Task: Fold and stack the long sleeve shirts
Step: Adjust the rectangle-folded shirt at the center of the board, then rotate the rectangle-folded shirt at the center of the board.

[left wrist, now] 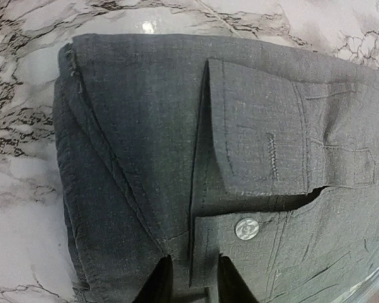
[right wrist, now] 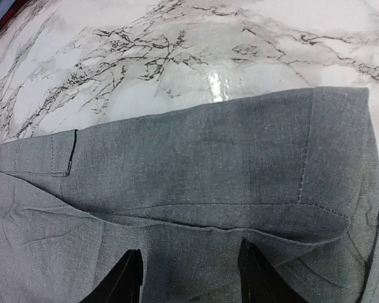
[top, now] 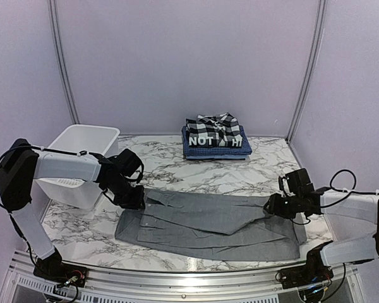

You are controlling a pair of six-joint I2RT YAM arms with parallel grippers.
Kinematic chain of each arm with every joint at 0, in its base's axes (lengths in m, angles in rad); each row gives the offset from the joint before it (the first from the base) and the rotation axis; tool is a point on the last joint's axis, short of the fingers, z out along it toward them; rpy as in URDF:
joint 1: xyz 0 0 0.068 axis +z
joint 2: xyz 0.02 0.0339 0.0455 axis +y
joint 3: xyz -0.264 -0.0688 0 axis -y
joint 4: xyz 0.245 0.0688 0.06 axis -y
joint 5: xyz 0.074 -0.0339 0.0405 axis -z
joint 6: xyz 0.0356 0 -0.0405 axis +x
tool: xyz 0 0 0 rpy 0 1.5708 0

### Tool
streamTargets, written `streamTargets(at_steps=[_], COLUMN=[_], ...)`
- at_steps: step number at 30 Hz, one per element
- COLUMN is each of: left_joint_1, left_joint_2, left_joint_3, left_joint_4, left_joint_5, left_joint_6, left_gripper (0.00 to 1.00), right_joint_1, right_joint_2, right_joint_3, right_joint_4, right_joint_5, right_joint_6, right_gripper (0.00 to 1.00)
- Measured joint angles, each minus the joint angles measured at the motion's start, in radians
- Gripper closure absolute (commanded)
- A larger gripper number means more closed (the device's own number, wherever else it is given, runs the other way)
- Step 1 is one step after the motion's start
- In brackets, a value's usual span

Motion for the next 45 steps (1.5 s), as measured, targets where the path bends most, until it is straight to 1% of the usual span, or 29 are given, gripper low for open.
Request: streamTargets(at_steps=[1,3,7,9,11,16,20,23,27,33,35,39,42,45], left_joint_1=[0.000,0.000,0.000,0.000,0.000,-0.009,-0.023,-0.029,-0.031,-0.031,-0.032,-0.041,-0.068,-0.116], left_joint_2=[-0.007,-0.034,-0.095,-0.112,-0.114,-0.085,-0.019,0.032,0.095,0.151,0.152,0.142,0.127,0.105], left_joint_3=[-0.005,-0.013,-0.008,0.008,0.031,0.109,0.184,0.211,0.217,0.195,0.168,0.109,0.067,0.026], left_joint_4=[-0.003,-0.011,-0.013,-0.016,-0.015,-0.019,-0.014,-0.010,-0.006,0.013,0.027,0.084,0.154,0.212], left_joint_5=[-0.001,-0.002,-0.001,-0.001,-0.001,0.000,0.007,0.015,0.030,0.033,0.033,0.031,0.023,-0.010], left_joint_6=[0.004,-0.002,-0.006,-0.010,-0.011,-0.009,0.008,0.018,0.035,0.047,0.040,0.003,-0.050,-0.126], left_gripper=[0.66,0.65,0.65,0.65,0.65,0.65,0.66,0.66,0.67,0.67,0.67,0.67,0.67,0.67], right_joint_1=[0.001,0.013,0.106,0.157,0.220,0.330,0.392,0.412,0.415,0.385,0.348,0.229,0.161,0.111], right_joint_2=[-0.005,-0.021,-0.055,-0.057,-0.050,0.031,0.077,0.081,0.066,0.083,0.098,0.164,0.248,0.354], right_joint_3=[0.012,0.042,0.130,0.158,0.169,0.162,0.093,0.016,-0.010,-0.010,-0.004,0.036,0.102,0.204], right_joint_4=[-0.018,-0.054,-0.108,-0.103,-0.090,-0.047,0.023,0.068,0.119,0.149,0.162,0.193,0.207,0.201], right_joint_5=[0.003,0.012,0.051,0.054,0.057,0.050,0.042,0.040,0.054,0.075,0.075,0.073,0.070,0.070], right_joint_6=[-0.001,-0.002,0.010,0.029,0.058,0.128,0.201,0.246,0.291,0.293,0.276,0.201,0.139,0.074], right_gripper=[0.51,0.51,0.59,0.64,0.67,0.69,0.69,0.65,0.59,0.57,0.55,0.53,0.53,0.51])
